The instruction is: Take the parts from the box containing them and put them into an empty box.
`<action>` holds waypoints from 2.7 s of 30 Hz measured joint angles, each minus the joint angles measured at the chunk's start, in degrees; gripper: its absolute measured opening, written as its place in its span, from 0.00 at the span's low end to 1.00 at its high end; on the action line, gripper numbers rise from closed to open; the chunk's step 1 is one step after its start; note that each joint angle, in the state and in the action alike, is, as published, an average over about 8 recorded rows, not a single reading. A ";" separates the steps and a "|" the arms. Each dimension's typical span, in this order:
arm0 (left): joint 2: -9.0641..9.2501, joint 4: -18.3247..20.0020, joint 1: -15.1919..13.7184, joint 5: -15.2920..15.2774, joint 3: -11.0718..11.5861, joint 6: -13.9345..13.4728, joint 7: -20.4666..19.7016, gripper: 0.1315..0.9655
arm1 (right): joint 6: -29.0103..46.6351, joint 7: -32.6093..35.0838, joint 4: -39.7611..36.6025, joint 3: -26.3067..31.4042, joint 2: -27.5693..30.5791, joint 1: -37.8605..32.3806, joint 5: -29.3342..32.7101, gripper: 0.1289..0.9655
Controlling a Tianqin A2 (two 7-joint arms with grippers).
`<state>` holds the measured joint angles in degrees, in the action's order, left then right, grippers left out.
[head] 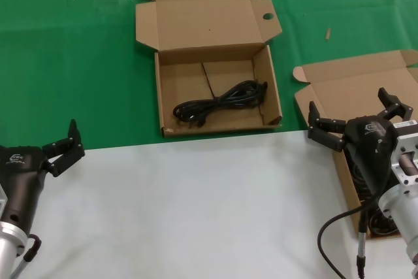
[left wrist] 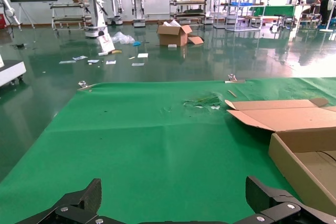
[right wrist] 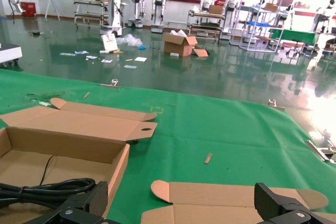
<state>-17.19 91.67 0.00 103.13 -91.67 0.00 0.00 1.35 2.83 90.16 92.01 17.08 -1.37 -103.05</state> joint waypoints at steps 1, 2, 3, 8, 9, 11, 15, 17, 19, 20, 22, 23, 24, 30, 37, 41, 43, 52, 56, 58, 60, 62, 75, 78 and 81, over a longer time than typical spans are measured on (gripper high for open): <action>0.00 0.00 0.00 0.00 0.00 0.00 0.00 1.00 | 0.00 0.00 0.00 0.00 0.00 0.00 0.00 1.00; 0.00 0.00 0.00 0.00 0.00 0.00 0.00 1.00 | 0.00 0.00 0.00 0.00 0.00 0.00 0.00 1.00; 0.00 0.00 0.00 0.00 0.00 0.00 0.00 1.00 | 0.00 0.00 0.00 0.00 0.00 0.00 0.00 1.00; 0.00 0.00 0.00 0.00 0.00 0.00 0.00 1.00 | 0.00 0.00 0.00 0.00 0.00 0.00 0.00 1.00; 0.00 0.00 0.00 0.00 0.00 0.00 0.00 1.00 | 0.00 0.00 0.00 0.00 0.00 0.00 0.00 1.00; 0.00 0.00 0.00 0.00 0.00 0.00 0.00 1.00 | 0.00 0.00 0.00 0.00 0.00 0.00 0.00 1.00; 0.00 0.00 0.00 0.00 0.00 0.00 0.00 1.00 | 0.00 0.00 0.00 0.00 0.00 0.00 0.00 1.00; 0.00 0.00 0.00 0.00 0.00 0.00 0.00 1.00 | 0.00 0.00 0.00 0.00 0.00 0.00 0.00 1.00; 0.00 0.00 0.00 0.00 0.00 0.00 0.00 1.00 | 0.00 0.00 0.00 0.00 0.00 0.00 0.00 1.00; 0.00 0.00 0.00 0.00 0.00 0.00 0.00 1.00 | 0.00 0.00 0.00 0.00 0.00 0.00 0.00 1.00; 0.00 0.00 0.00 0.00 0.00 0.00 0.00 1.00 | 0.00 0.00 0.00 0.00 0.00 0.00 0.00 1.00; 0.00 0.00 0.00 0.00 0.00 0.00 0.00 1.00 | 0.00 0.00 0.00 0.00 0.00 0.00 0.00 1.00; 0.00 0.00 0.00 0.00 0.00 0.00 0.00 1.00 | 0.00 0.00 0.00 0.00 0.00 0.00 0.00 1.00; 0.00 0.00 0.00 0.00 0.00 0.00 0.00 1.00 | 0.00 0.00 0.00 0.00 0.00 0.00 0.00 1.00; 0.00 0.00 0.00 0.00 0.00 0.00 0.00 1.00 | 0.00 0.00 0.00 0.00 0.00 0.00 0.00 1.00; 0.00 0.00 0.00 0.00 0.00 0.00 0.00 1.00 | 0.00 0.00 0.00 0.00 0.00 0.00 0.00 1.00; 0.00 0.00 0.00 0.00 0.00 0.00 0.00 1.00 | 0.00 0.00 0.00 0.00 0.00 0.00 0.00 1.00; 0.00 0.00 0.00 0.00 0.00 0.00 0.00 1.00 | 0.00 0.00 0.00 0.00 0.00 0.00 0.00 1.00; 0.00 0.00 0.00 0.00 0.00 0.00 0.00 1.00 | 0.00 0.00 0.00 0.00 0.00 0.00 0.00 1.00; 0.00 0.00 0.00 0.00 0.00 0.00 0.00 1.00 | 0.00 0.00 0.00 0.00 0.00 0.00 0.00 1.00; 0.00 0.00 0.00 0.00 0.00 0.00 0.00 1.00 | 0.00 0.00 0.00 0.00 0.00 0.00 0.00 1.00; 0.00 0.00 0.00 0.00 0.00 0.00 0.00 1.00 | 0.00 0.00 0.00 0.00 0.00 0.00 0.00 1.00; 0.00 0.00 0.00 0.00 0.00 0.00 0.00 1.00 | 0.00 0.00 0.00 0.00 0.00 0.00 0.00 1.00; 0.00 0.00 0.00 0.00 0.00 0.00 0.00 1.00 | 0.00 0.00 0.00 0.00 0.00 0.00 0.00 1.00; 0.00 0.00 0.00 0.00 0.00 0.00 0.00 1.00 | 0.00 0.00 0.00 0.00 0.00 0.00 0.00 1.00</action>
<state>-17.19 91.67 0.00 103.13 -91.67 0.00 0.00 1.35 2.83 90.16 92.01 17.08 -1.37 -103.05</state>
